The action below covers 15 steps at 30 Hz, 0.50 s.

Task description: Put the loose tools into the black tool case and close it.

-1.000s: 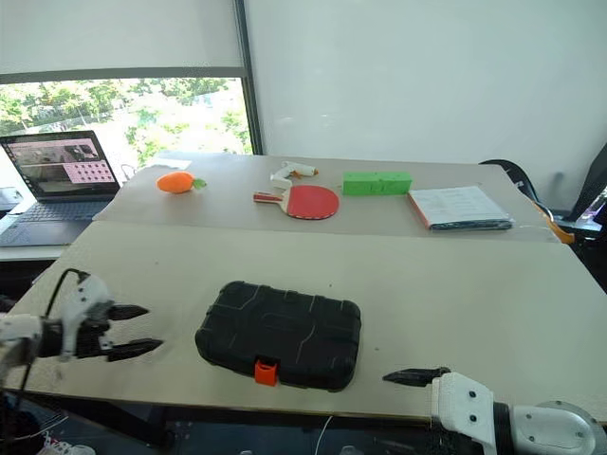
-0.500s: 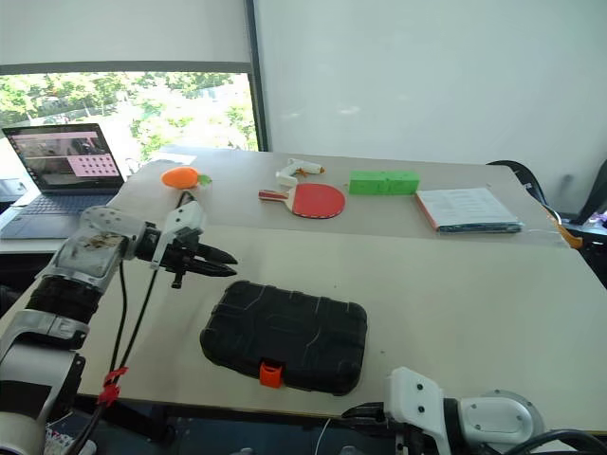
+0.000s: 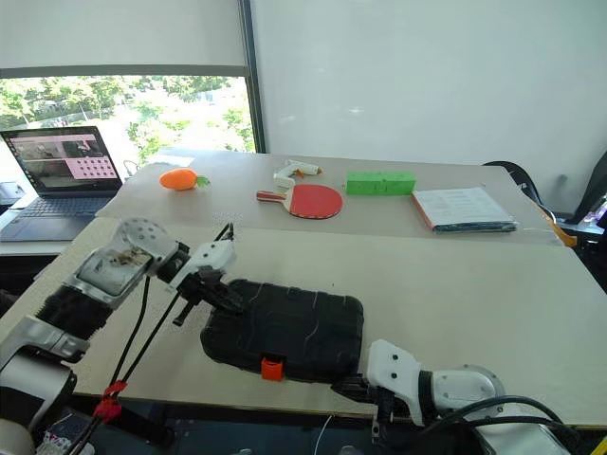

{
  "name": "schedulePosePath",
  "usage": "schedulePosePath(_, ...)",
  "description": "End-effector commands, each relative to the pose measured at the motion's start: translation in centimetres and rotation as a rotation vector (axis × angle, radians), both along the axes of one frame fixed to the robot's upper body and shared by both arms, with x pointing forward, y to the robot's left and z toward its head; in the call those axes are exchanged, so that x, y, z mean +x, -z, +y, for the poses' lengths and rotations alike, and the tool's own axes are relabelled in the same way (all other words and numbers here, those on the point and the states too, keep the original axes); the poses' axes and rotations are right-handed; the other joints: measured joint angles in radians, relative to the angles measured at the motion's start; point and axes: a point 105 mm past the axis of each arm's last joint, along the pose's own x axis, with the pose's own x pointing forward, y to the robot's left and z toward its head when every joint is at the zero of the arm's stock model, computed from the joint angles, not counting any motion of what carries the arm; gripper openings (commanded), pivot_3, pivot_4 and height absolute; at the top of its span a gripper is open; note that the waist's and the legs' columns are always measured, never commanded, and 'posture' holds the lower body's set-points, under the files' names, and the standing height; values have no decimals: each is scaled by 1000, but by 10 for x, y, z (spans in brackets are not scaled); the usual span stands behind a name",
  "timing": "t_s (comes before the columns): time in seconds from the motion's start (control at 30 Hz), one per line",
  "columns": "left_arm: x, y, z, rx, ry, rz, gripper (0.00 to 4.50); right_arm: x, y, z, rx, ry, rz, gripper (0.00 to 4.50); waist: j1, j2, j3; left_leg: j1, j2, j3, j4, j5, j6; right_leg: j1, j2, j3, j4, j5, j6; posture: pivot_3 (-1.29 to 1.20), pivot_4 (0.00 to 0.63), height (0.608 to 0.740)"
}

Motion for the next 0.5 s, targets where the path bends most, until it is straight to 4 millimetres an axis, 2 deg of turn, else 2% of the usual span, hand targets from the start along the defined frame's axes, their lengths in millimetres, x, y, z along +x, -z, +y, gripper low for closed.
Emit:
schedulePosePath(0.03,-2,13,-6,18,16,-21,137,20,-8,-14,-26,71,-91,0,1,0,0,0,0,0,1,0,0,1,0,0,0,0,0,0,150,738)
schedulePosePath(0.13,-1,19,-8,18,8,-24,137,13,-6,-16,-29,41,-70,0,6,1,-1,1,0,0,3,0,0,3,0,0,0,0,3,0,150,738)
schedulePosePath(0.33,-2,37,-7,60,20,-37,137,-18,-7,-4,49,-68,62,0,14,5,-4,1,0,0,3,0,0,3,0,0,-1,0,2,0,150,738)
schedulePosePath(0.5,2,43,-10,67,21,-50,137,-16,-10,13,109,-52,77,0,15,7,-7,10,0,0,3,0,0,13,0,0,-2,-3,7,0,150,738)
